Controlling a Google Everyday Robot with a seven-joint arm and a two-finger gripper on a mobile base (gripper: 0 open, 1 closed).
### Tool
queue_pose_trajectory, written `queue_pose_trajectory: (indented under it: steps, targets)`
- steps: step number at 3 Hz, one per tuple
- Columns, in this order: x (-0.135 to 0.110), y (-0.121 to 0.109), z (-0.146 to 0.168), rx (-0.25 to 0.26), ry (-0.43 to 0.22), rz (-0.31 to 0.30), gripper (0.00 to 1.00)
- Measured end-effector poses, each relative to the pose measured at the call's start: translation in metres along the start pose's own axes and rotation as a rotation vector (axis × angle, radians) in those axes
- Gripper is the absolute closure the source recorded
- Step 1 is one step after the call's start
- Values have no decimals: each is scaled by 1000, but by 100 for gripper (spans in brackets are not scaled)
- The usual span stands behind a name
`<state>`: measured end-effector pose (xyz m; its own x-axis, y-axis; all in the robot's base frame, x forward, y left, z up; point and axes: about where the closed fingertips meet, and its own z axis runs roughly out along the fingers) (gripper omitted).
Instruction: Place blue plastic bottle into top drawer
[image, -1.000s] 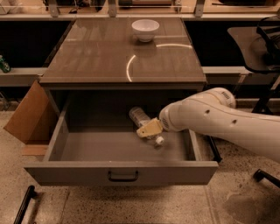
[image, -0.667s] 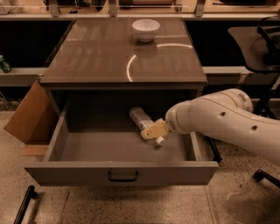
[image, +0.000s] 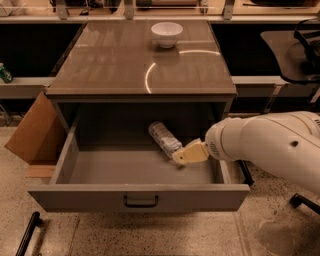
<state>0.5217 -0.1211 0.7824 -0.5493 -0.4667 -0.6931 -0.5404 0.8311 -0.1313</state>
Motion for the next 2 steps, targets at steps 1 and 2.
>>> queue_pose_trajectory:
  steps: [1,2]
  targets:
    - [5,-4,-31,52,-40,-5,0]
    - [5,-4,-31,52,-40,-5,0]
